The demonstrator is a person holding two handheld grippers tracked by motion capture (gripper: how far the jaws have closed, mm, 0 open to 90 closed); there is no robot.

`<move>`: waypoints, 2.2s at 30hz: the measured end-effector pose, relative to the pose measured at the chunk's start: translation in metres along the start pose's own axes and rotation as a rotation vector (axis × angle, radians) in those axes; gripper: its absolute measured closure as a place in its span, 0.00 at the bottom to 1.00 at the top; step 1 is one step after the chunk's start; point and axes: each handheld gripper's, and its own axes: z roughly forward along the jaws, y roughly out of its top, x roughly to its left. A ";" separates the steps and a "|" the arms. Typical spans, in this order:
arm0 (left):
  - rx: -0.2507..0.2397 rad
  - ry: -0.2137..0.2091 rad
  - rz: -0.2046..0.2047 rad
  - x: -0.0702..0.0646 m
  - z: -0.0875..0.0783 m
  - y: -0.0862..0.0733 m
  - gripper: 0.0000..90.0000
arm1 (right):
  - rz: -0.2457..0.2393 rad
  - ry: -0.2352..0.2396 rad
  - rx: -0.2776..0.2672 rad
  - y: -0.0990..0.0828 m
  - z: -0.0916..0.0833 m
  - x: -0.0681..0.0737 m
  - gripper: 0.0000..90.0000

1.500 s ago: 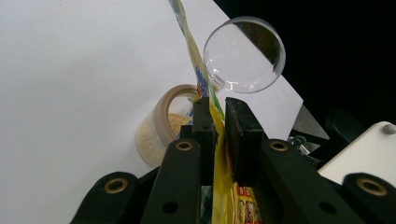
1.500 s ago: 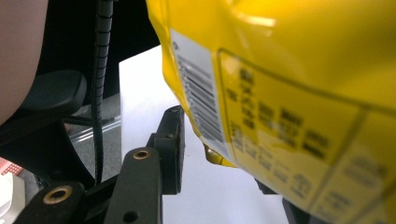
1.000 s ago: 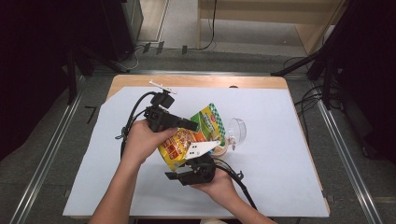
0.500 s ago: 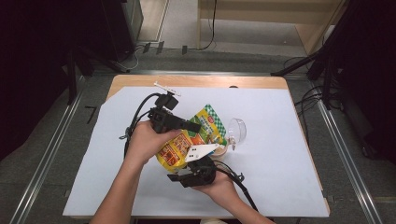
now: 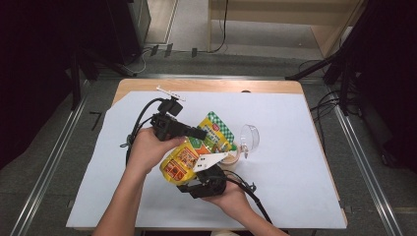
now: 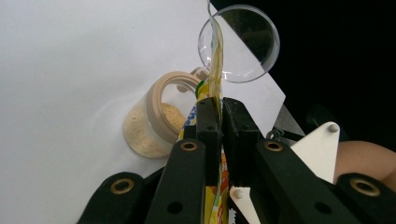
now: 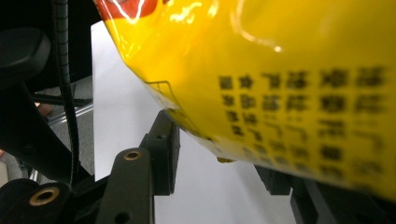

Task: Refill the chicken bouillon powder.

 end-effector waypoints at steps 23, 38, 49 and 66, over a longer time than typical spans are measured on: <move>0.005 -0.040 0.000 0.008 -0.006 -0.008 1.00 | -0.032 -0.003 0.015 -0.003 0.007 0.004 0.59; -0.028 -0.131 0.011 0.019 -0.036 -0.017 1.00 | -0.020 -0.026 -0.005 -0.007 0.003 0.002 0.57; -0.089 -0.135 0.008 0.024 -0.054 -0.021 1.00 | -0.018 -0.031 -0.038 -0.008 -0.004 0.005 0.57; -0.220 -0.056 -0.022 0.051 -0.058 -0.017 1.00 | 0.034 -0.036 -0.119 -0.013 -0.044 0.002 0.55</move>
